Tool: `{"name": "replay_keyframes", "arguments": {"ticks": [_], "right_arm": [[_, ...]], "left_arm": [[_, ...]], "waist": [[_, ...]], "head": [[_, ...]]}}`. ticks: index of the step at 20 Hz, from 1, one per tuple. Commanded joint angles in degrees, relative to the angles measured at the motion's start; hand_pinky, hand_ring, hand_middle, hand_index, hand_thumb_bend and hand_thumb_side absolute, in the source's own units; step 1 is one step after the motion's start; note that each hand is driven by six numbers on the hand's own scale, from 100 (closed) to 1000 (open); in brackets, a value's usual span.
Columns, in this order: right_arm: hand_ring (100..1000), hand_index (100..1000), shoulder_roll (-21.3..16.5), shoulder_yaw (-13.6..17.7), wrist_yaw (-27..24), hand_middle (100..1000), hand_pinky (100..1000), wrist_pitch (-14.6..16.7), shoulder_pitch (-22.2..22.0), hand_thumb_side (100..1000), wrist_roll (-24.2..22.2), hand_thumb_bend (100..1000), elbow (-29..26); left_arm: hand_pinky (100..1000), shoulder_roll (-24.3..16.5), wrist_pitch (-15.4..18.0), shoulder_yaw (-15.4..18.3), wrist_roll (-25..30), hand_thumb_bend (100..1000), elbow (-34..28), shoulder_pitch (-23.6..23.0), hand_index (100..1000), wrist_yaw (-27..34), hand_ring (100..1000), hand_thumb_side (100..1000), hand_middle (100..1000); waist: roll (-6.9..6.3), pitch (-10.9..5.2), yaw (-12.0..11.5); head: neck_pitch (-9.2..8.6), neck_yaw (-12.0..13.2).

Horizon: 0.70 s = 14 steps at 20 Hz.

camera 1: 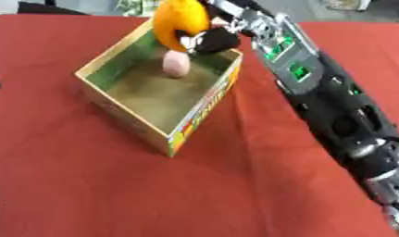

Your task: Pick up objects on the table and place them in the box.

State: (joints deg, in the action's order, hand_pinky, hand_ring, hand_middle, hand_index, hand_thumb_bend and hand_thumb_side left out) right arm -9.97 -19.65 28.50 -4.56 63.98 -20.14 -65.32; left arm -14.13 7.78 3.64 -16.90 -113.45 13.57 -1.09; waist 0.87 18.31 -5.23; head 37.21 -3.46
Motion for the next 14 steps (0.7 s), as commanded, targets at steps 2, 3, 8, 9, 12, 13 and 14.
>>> {"name": "replay_keyframes", "arguments": {"ticks": [2,3,8,9,12,13,14], "right_arm": [[683,659,2.4,-0.8,3.7,441,739,0.8,-0.6,241,-0.6,100,2.1],[689,671,3.0,-0.9,4.7,453,742,1.0,-1.0,240,-0.8,100,2.8],[746,791,4.7,-0.7,9.4,540,771,2.4,-2.3,233,-2.0,100,5.3],[762,825,4.9,-0.7,10.3,571,780,2.7,-2.4,272,-2.6,100,5.7],[868,954,5.3,-0.4,12.3,752,851,3.7,-2.5,493,-4.7,100,5.9],[882,964,5.3,-0.3,12.6,765,862,3.9,-2.4,526,-5.3,100,5.6],[926,999,5.3,-0.1,12.7,804,898,4.0,-2.3,682,-5.8,100,5.2]], "left_arm": [[573,-0.7,0.1,-0.1,0.2,100,-1.1,0.5,727,0.1,585,652,645],[572,-0.7,0.1,-0.1,0.2,100,-1.1,0.5,727,0.1,586,652,645],[572,-0.7,0.0,-0.1,0.2,100,-1.1,0.5,727,0.1,586,652,645],[572,-0.7,0.0,-0.1,0.2,100,-1.1,0.5,727,0.1,586,652,645],[572,-0.6,0.0,-0.1,0.2,100,-1.1,0.4,726,0.1,586,652,645],[572,-0.6,0.0,-0.1,0.3,100,-1.1,0.4,727,0.1,586,652,646],[571,-0.6,0.0,-0.1,0.3,100,-1.1,0.4,727,0.1,586,652,646]], "waist": [[-0.27,-0.93,-0.2],[-0.29,-0.9,-0.1],[-0.34,-0.83,0.0],[-0.35,-0.83,0.0],[-0.37,-0.83,0.0],[-0.39,-0.85,0.0],[-0.4,-0.87,0.0]], "head": [[-0.77,-0.2],[-0.78,-0.2],[-0.78,-0.3],[-0.76,-0.3],[-0.71,-0.3],[-0.68,-0.2],[-0.66,-0.2]]}}
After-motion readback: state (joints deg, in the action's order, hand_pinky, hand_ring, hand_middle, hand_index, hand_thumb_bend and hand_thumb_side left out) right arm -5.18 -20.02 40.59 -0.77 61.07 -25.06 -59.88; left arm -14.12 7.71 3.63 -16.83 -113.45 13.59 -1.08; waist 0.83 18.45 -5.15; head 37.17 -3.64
